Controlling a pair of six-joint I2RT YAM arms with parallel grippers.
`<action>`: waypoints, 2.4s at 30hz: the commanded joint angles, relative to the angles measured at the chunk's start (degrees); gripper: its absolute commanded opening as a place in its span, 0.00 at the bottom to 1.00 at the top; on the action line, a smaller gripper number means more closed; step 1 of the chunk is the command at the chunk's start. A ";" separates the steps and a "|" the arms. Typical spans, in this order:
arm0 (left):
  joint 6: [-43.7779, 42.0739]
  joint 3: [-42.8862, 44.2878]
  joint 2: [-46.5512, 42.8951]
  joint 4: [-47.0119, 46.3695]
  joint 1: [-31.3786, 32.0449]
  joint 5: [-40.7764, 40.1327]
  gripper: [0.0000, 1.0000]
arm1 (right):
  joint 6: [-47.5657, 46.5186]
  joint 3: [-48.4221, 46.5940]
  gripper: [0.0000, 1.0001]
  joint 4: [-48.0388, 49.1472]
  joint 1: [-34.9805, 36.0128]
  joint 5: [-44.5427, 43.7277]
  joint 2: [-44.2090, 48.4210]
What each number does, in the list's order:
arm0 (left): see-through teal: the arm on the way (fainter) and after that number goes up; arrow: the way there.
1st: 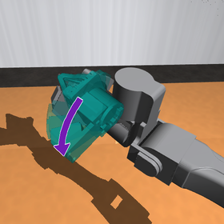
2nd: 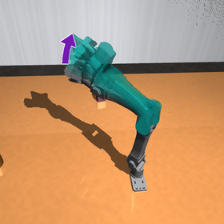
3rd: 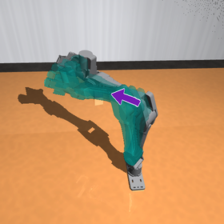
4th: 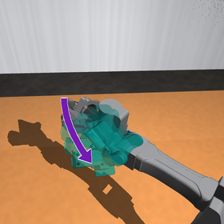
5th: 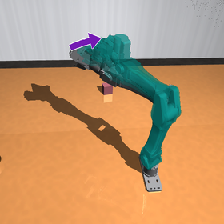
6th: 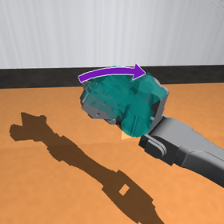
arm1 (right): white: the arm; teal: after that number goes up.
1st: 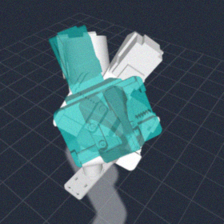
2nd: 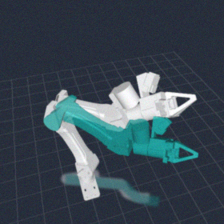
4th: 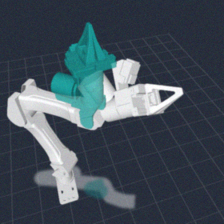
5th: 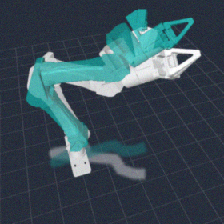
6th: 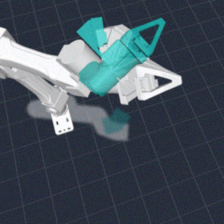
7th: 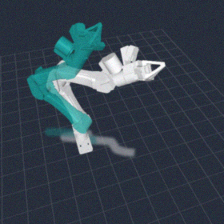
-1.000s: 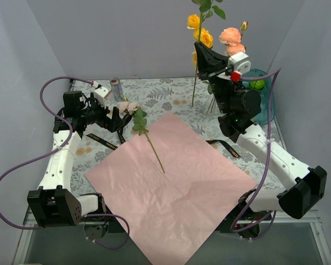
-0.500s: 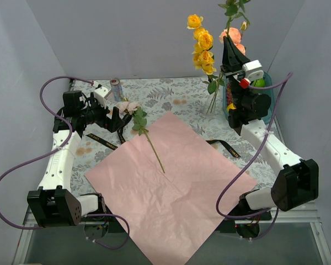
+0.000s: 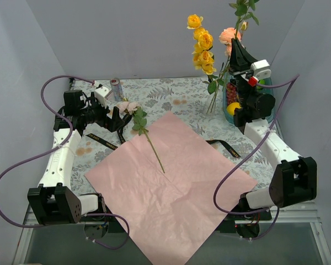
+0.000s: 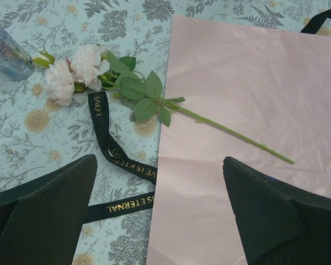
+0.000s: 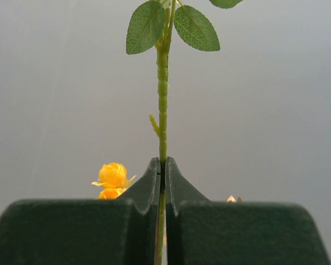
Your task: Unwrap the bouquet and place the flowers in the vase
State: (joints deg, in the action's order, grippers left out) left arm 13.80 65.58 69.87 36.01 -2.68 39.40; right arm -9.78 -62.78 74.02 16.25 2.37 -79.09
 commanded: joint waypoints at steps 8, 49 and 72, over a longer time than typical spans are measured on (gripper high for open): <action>-2.55 1.30 1.32 1.26 -0.22 -0.81 0.98 | 3.36 -2.34 0.01 16.24 -0.34 1.14 -4.32; -4.13 6.92 8.35 6.88 -0.14 0.77 0.98 | 5.74 -11.22 0.01 28.19 -1.57 4.31 -14.86; -5.80 6.84 11.61 7.76 -0.22 1.82 0.98 | 5.56 -9.81 0.01 31.01 -2.89 7.56 -11.18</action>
State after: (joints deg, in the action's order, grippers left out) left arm 8.93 72.44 81.76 43.40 -2.68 39.68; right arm -4.40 -71.11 73.54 13.91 9.63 -93.73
